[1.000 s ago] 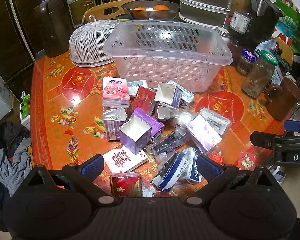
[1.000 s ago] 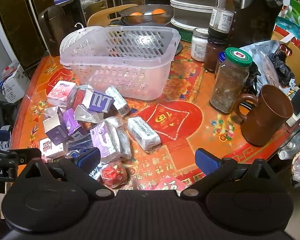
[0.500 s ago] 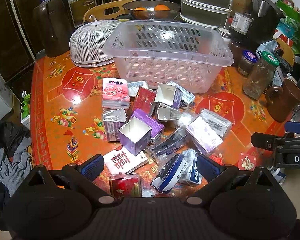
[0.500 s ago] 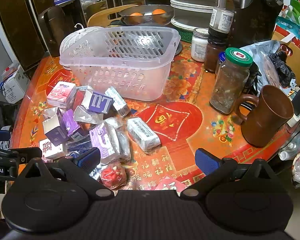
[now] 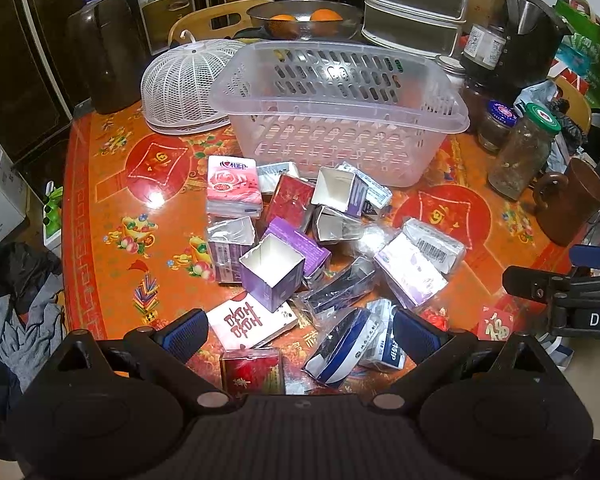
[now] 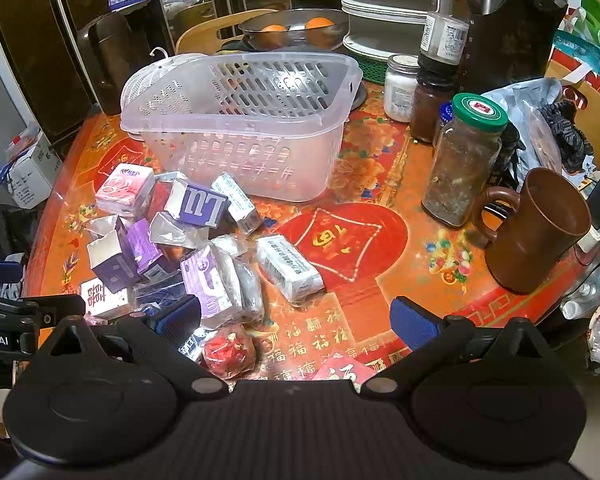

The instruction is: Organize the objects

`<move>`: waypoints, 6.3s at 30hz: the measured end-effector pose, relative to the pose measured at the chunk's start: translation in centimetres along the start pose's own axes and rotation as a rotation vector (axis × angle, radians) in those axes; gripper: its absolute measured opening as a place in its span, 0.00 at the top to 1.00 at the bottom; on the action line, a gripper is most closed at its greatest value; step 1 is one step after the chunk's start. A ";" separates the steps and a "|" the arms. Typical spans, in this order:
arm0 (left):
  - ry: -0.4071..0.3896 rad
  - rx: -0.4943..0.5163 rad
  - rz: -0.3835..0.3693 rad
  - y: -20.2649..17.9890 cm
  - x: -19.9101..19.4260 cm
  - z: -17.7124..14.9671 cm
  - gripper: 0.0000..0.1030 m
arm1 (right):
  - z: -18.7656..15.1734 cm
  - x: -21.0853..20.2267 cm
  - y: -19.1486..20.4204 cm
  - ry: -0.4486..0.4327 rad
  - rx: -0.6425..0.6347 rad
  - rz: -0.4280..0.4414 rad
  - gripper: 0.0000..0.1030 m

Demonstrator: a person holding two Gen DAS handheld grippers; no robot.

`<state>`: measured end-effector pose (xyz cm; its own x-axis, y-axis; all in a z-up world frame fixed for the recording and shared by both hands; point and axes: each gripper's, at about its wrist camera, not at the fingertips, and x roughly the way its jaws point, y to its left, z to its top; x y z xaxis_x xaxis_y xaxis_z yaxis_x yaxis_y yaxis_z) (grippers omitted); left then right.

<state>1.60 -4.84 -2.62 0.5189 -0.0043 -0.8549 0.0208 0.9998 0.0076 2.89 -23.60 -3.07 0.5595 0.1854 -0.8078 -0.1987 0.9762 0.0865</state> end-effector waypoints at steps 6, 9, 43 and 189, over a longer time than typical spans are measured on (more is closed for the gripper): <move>0.000 -0.004 0.007 0.1 0.1 0.0 0.03 | 0.0 0.1 0.0 0.000 -0.001 0.006 0.00; -0.009 -0.005 0.013 0.0 0.0 0.0 0.03 | 0.0 0.2 0.0 0.001 -0.003 0.014 0.00; 0.052 -0.013 -0.050 5.8 6.9 -6.0 0.29 | 0.1 7.9 5.3 0.091 -0.204 0.103 0.42; -0.210 -0.078 -0.223 9.4 6.2 3.6 0.13 | 3.5 5.4 -1.2 -0.069 0.019 0.141 0.02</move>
<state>8.08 4.44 -6.00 0.6741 -0.2195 -0.7053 0.0923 0.9724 -0.2143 8.93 -23.43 -5.48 0.5812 0.3272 -0.7450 -0.2638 0.9419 0.2079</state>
